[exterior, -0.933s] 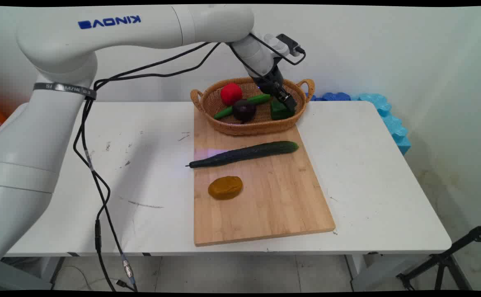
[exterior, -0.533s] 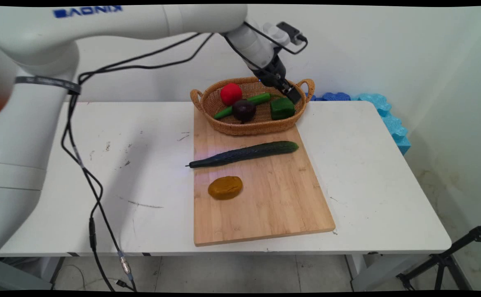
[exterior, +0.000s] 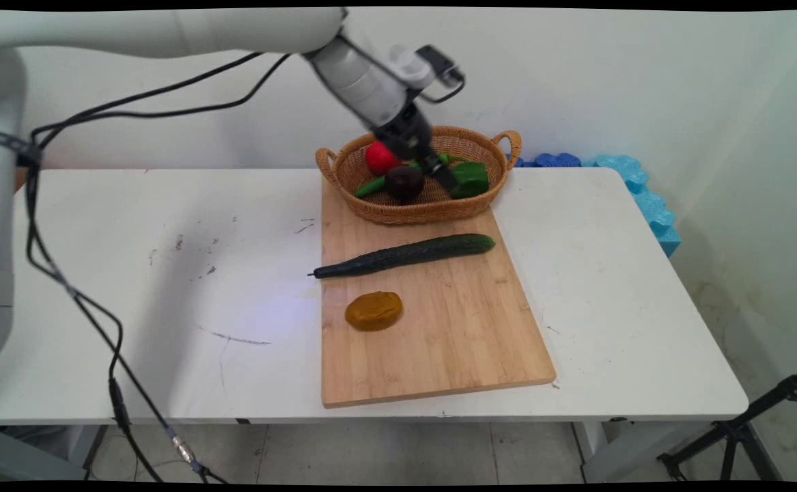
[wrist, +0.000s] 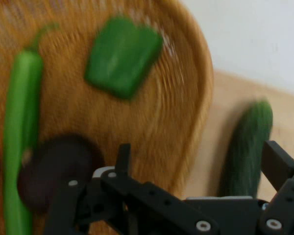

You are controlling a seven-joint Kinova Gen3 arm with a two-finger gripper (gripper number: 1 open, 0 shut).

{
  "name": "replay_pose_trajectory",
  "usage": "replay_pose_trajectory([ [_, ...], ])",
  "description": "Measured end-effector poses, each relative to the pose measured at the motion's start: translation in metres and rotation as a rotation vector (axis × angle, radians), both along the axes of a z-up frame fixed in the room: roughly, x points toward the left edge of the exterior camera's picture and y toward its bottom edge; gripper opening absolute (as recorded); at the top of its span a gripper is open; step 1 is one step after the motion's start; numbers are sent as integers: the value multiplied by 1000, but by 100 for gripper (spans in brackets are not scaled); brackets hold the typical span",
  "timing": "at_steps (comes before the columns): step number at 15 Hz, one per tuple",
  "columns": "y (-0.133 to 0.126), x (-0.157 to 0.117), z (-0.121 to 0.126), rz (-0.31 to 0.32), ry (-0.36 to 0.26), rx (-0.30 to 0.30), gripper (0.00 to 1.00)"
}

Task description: Pick up the cucumber from the cutting board

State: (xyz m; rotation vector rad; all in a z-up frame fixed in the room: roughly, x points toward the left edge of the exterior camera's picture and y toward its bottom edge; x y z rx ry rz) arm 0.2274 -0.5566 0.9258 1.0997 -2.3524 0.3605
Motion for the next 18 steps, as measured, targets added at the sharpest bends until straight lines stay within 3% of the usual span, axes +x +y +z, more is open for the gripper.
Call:
replay_pose_trajectory([
  [7,47,43,-33,-50,-64,72,100],
  [18,73,65,-80,-63,-100,132,100],
])
